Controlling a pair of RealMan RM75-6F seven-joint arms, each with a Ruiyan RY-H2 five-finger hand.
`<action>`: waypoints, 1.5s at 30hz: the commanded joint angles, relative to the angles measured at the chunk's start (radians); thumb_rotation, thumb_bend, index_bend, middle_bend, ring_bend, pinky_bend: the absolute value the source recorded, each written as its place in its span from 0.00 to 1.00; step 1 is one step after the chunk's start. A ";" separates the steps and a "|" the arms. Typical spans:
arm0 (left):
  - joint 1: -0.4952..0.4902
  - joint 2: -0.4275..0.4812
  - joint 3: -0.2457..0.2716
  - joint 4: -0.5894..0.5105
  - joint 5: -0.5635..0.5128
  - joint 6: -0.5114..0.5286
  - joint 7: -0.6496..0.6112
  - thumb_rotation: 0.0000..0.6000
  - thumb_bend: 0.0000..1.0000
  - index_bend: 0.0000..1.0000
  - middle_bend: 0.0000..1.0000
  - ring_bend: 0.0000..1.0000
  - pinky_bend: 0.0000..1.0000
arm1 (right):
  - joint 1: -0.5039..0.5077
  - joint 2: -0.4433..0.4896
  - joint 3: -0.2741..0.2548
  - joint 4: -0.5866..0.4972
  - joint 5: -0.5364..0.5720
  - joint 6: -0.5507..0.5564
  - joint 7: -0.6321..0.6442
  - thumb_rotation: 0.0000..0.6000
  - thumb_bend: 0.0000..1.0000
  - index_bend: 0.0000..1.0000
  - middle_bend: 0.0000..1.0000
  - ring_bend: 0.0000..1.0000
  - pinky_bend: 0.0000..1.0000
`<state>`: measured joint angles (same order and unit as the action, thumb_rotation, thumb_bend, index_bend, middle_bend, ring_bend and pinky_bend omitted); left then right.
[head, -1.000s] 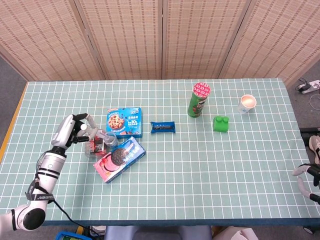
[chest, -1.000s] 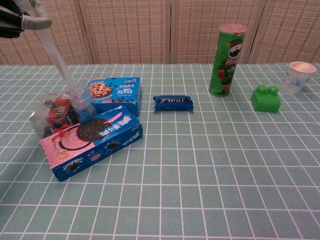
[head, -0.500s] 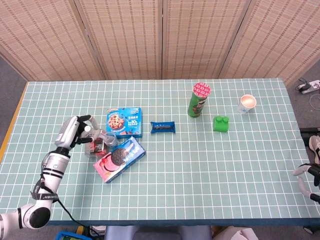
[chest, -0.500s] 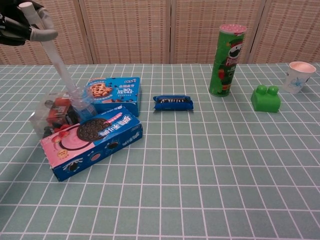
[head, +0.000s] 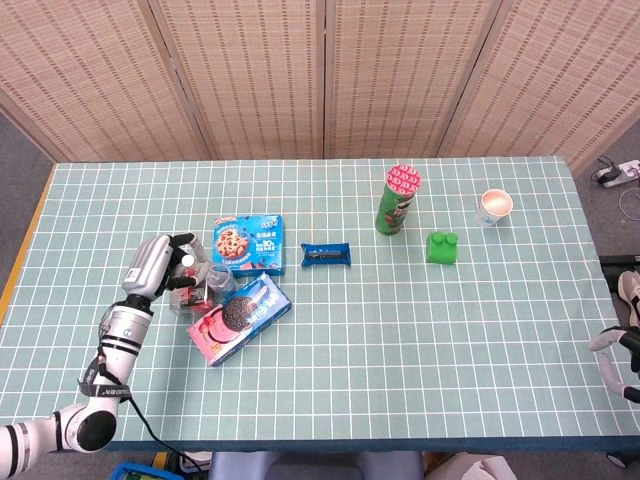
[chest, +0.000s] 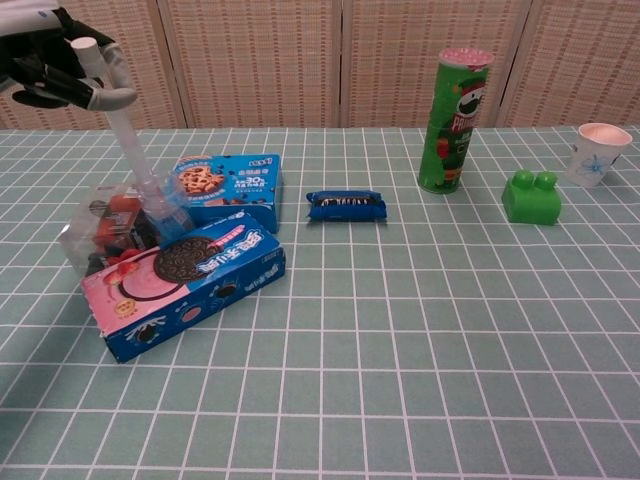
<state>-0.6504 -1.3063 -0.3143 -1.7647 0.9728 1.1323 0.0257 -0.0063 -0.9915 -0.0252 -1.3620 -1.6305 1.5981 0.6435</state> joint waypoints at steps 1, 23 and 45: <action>-0.006 -0.018 0.006 0.019 0.001 0.008 0.022 1.00 0.59 0.78 1.00 1.00 1.00 | 0.000 0.000 0.000 0.001 0.001 -0.002 0.000 1.00 0.47 0.49 0.46 0.36 0.63; -0.014 -0.073 0.026 0.069 0.009 -0.015 0.068 1.00 0.59 0.70 1.00 1.00 1.00 | 0.000 0.000 0.001 0.004 0.001 -0.001 0.005 1.00 0.47 0.49 0.45 0.36 0.63; -0.008 -0.086 0.030 0.086 0.004 -0.040 0.064 1.00 0.12 0.47 1.00 1.00 1.00 | 0.001 0.000 0.002 0.009 0.001 -0.004 0.014 1.00 0.47 0.49 0.45 0.36 0.63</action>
<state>-0.6584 -1.3921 -0.2842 -1.6781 0.9776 1.0925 0.0896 -0.0051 -0.9912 -0.0236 -1.3531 -1.6295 1.5945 0.6577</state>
